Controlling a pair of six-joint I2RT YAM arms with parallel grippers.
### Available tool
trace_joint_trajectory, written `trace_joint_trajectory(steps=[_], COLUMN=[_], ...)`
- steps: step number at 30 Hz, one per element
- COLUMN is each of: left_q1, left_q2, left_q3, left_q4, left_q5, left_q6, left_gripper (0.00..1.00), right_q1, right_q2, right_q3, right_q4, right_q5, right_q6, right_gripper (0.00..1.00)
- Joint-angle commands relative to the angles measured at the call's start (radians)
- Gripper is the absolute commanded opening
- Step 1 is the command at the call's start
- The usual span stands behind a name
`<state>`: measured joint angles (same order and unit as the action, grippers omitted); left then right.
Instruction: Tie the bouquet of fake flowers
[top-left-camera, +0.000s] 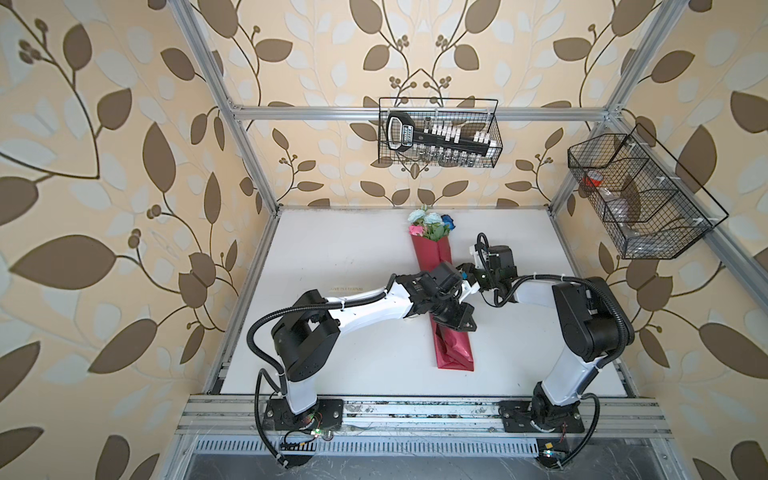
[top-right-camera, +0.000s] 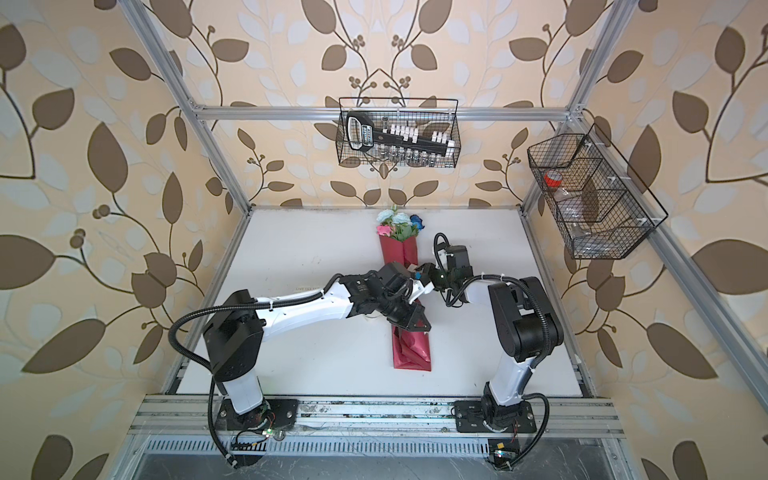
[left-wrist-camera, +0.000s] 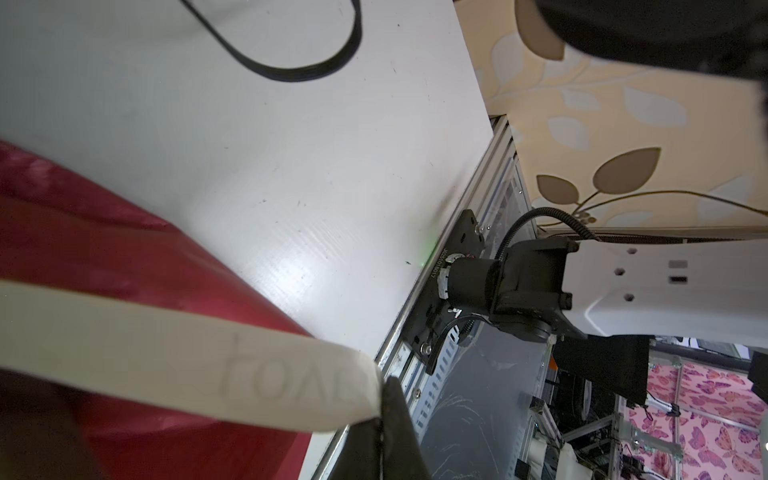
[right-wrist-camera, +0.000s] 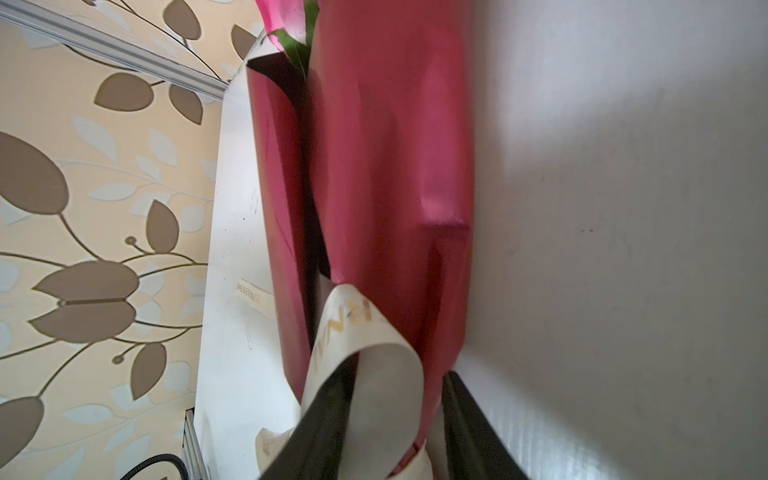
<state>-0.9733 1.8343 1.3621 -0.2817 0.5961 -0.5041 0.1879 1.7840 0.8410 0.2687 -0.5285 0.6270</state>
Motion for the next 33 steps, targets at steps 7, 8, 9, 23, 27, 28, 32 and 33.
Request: trace_joint_trajectory(steps=[7,8,9,23,27,28,32,33], left_q1=[-0.015,-0.014,-0.013,0.326,0.35,0.35,0.351,0.351], left_q2=[0.072,0.059,0.039,-0.267,-0.194,-0.17,-0.063,-0.03], left_q3=[0.053,0.042,0.029,-0.221,-0.171,-0.151,-0.078,-0.048], left_q4=[0.001,-0.007,-0.023,-0.117,-0.142,-0.15,-0.17,-0.196], left_q5=[-0.009,-0.02,-0.037,-0.275,-0.307,-0.304,-0.297,-0.279], left_q6=[0.027,0.032,0.043,0.042,0.221,0.274,0.457,0.489], left_gripper=[0.57,0.58,0.59,0.6,0.54,0.52,0.51,0.51], right_q1=[0.005,0.005,0.005,0.014,0.016,0.016,0.016,0.016], right_q2=[0.045,0.049,0.051,0.028,0.022,0.02,0.017,0.019], right_q3=[0.052,0.055,0.057,0.047,0.038,0.034,0.03,0.03], right_q4=[-0.044,-0.043,-0.039,-0.02,-0.018,-0.015,-0.013,-0.014], right_q5=[-0.022,-0.027,-0.032,-0.039,-0.028,-0.028,-0.03,-0.031], right_q6=[-0.072,-0.072,-0.072,-0.058,-0.053,-0.05,-0.05,-0.049], right_gripper=[0.35,0.32,0.3,0.24,0.22,0.2,0.16,0.15])
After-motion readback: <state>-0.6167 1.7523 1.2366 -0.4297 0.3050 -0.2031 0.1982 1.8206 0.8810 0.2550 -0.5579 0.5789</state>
